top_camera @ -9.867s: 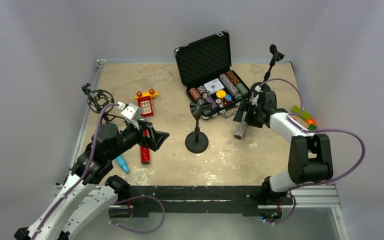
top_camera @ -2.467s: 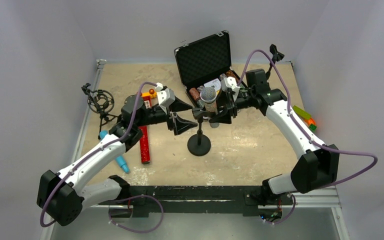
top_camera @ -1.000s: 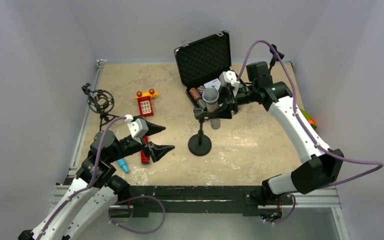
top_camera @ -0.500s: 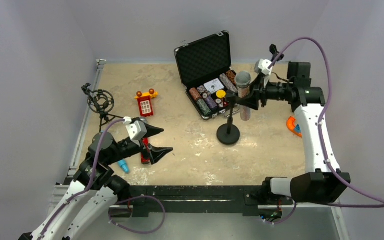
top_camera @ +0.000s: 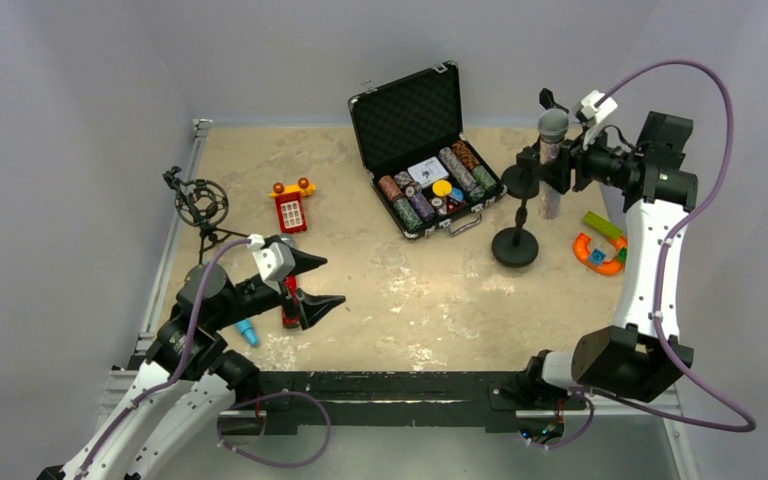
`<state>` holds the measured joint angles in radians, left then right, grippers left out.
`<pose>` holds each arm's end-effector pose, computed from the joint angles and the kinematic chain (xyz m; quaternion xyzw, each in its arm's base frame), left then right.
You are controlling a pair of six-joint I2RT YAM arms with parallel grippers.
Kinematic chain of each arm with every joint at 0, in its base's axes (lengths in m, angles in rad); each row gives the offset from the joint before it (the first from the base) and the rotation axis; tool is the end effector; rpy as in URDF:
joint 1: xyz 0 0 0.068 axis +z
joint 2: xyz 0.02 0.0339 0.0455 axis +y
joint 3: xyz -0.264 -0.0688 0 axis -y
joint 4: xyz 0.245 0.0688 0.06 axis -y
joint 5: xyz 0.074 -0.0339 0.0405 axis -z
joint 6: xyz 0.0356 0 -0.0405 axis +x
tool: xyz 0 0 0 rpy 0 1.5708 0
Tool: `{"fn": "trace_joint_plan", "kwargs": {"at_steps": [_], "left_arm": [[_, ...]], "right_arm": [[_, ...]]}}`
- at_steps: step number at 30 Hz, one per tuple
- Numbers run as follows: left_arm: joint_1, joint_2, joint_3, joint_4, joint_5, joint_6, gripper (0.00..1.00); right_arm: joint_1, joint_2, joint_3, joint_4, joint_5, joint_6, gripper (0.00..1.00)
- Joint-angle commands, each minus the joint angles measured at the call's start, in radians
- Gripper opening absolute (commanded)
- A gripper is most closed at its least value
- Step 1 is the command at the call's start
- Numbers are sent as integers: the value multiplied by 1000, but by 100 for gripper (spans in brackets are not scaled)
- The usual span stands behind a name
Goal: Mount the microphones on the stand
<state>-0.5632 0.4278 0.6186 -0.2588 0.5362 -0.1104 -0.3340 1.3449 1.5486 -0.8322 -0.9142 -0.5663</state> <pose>0.0861 -0.0759 0.3213 0.3344 0.6461 -0.4002 0.5573 0.2606 -0.0606 0.4228 -0.2916 0.7710 0.1769 0.5378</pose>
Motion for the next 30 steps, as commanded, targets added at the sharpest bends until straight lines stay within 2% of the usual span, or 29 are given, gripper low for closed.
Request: {"fn": "trace_joint_plan", "kwargs": {"at_steps": [1,11,24,27,30], "left_arm": [[-1,-5,47,-9,-13,30,85],[-1,18,54,-13,-8,51,86],[-1,13,50,-14,-3,43,86],[-1,10,49,-16,-4,40,86],[-1,6,49,-18,-3,36,86]], "right_arm": [[-78,22,71,221,80,140,21],[-166,8,-52,555,285,321,22],[-171,16,-202,750,372,432,26],[-171,11,-222,742,353,418,29],[-171,-4,-246,726,324,404,40]]}}
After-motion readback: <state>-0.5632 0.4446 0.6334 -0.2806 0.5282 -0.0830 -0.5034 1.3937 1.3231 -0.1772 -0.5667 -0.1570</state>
